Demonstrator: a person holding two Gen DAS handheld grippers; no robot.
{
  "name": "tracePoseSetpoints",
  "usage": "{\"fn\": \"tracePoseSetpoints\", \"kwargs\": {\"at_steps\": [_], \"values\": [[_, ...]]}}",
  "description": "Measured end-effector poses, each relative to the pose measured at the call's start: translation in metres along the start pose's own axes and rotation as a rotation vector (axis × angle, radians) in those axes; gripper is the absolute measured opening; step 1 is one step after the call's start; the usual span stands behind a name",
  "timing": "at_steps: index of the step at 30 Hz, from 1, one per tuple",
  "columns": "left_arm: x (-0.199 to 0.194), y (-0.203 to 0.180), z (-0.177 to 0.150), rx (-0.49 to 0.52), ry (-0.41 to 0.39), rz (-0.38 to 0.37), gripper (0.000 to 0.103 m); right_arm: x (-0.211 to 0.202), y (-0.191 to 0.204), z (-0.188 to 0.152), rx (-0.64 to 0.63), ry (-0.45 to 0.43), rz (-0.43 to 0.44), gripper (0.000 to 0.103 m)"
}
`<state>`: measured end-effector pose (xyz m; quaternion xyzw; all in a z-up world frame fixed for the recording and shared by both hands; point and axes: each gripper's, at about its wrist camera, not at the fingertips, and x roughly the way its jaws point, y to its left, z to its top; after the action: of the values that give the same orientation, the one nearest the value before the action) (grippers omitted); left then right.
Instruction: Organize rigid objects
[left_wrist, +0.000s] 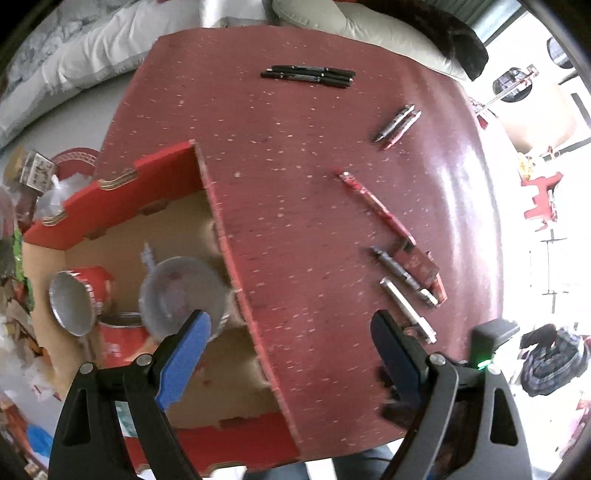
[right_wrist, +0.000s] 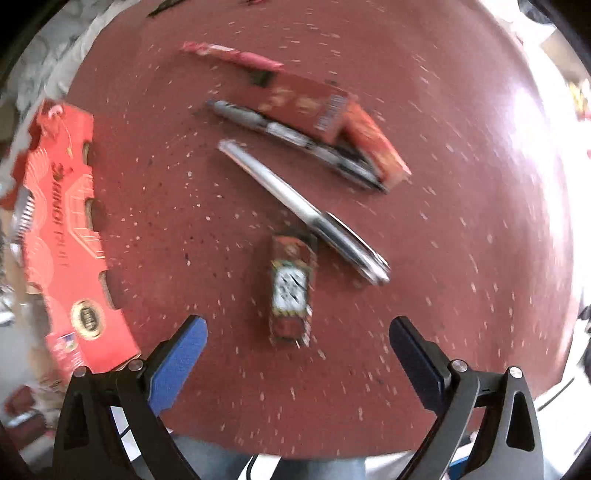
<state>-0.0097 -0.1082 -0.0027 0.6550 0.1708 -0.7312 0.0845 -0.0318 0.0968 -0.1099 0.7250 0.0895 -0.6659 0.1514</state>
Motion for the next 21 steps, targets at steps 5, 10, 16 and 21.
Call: {"fn": "tracePoseSetpoints", "kwargs": {"at_steps": [5,10,16,21], "values": [[0.022,-0.020,0.024,-0.079,0.033,-0.018,0.091,0.005,0.025,0.003,-0.069,-0.036,-0.106,0.075],[0.054,-0.042,0.049,-0.154,0.065,-0.012,0.091,-0.008,0.019,-0.001,-0.113,-0.038,-0.049,0.025],[0.097,-0.066,0.076,-0.285,0.043,0.057,0.091,-0.044,-0.021,-0.004,-0.074,-0.081,0.083,0.025],[0.135,-0.093,0.084,-0.325,0.047,0.142,0.091,-0.066,-0.056,-0.003,-0.048,-0.088,0.090,0.025]]}}
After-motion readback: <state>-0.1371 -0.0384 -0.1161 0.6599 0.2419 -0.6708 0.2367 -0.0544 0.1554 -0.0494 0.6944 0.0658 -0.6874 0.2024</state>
